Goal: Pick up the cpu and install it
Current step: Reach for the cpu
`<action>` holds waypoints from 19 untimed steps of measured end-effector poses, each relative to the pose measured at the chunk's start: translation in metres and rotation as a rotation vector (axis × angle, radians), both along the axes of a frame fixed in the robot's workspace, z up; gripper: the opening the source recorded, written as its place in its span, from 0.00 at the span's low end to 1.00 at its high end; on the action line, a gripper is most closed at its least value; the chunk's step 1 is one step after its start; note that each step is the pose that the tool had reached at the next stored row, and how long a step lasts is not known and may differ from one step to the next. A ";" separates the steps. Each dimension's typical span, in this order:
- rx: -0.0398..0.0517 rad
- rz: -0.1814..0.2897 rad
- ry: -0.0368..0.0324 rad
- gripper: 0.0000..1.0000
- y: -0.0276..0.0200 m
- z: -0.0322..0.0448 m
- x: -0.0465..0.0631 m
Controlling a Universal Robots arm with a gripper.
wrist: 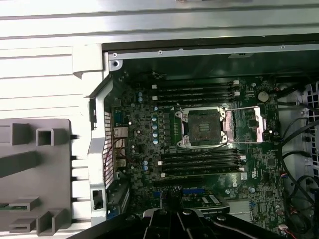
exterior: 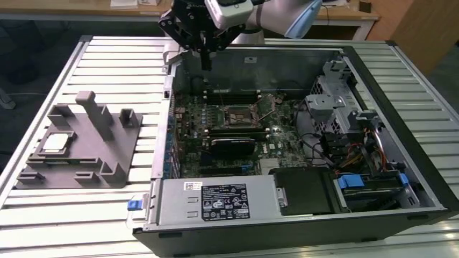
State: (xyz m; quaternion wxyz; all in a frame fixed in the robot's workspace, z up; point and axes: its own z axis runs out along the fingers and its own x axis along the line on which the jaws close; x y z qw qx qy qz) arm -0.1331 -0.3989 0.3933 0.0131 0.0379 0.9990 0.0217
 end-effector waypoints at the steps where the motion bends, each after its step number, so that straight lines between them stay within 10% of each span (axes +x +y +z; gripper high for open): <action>1: 0.0000 0.000 0.0000 0.11 0.0000 0.0000 -0.001; 19: 0.0001 0.000 -0.0024 0.11 0.0000 0.0000 -0.028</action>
